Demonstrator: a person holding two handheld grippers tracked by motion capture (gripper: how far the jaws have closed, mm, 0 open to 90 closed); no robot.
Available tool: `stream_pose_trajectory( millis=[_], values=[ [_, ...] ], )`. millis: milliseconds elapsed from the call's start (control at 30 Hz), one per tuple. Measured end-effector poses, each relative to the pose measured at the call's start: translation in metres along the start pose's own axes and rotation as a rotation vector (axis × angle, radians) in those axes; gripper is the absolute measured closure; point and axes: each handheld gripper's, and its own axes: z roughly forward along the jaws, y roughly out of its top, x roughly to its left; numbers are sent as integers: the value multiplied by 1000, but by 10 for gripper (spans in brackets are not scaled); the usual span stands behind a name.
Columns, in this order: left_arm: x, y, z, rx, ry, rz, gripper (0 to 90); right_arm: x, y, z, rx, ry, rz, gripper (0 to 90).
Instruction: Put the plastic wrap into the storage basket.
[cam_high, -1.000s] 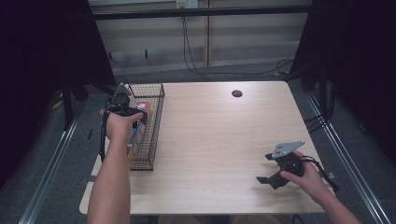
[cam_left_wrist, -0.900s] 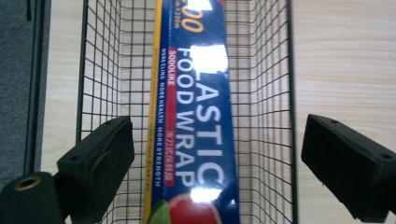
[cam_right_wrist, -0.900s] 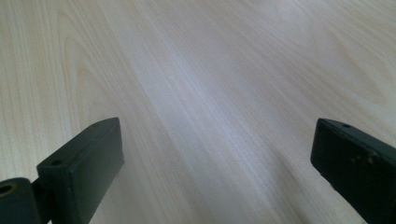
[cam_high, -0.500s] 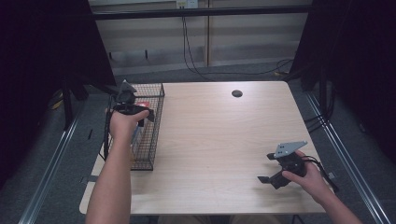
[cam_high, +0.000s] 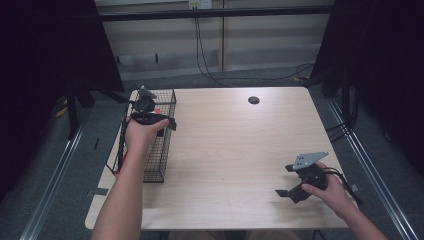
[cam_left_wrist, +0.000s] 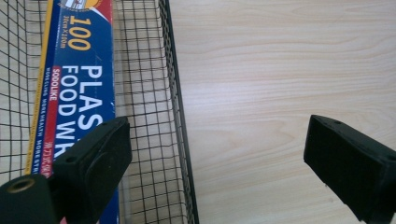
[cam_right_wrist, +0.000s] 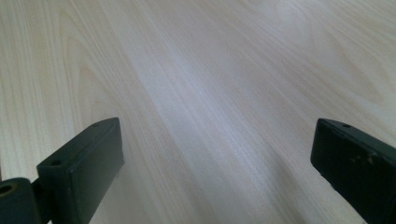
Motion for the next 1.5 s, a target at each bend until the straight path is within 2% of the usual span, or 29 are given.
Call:
stream_pose_trajectory(
  millis=[133,300,500,667,767,967,1133,1300,1400,1500],
  values=[
    [-8,-2,-1,-22,-9,22,71,1,0,0,1,-2,4,22],
    [-20,-5,0,-40,-40,41,57,0,0,1,0,-2,-3,22],
    [-37,-10,4,-50,-80,91,41,1,0,1,-1,-2,-2,22],
    [-46,-13,8,-47,-100,130,43,1,0,1,1,0,-3,22],
    [-51,-15,10,-40,-126,154,43,1,0,1,2,0,-3,22],
    [-60,-21,17,-43,-138,184,45,1,0,1,4,3,0,22],
    [-66,-27,23,-58,-156,192,48,2,0,1,9,4,8,22],
    [-70,-33,29,-51,-172,209,49,1,0,2,10,2,-7,22],
    [-73,-37,33,-58,-176,213,49,1,0,2,10,0,-8,22],
    [-75,-42,39,-55,-159,228,49,1,0,2,8,1,-9,22]
  ],
)
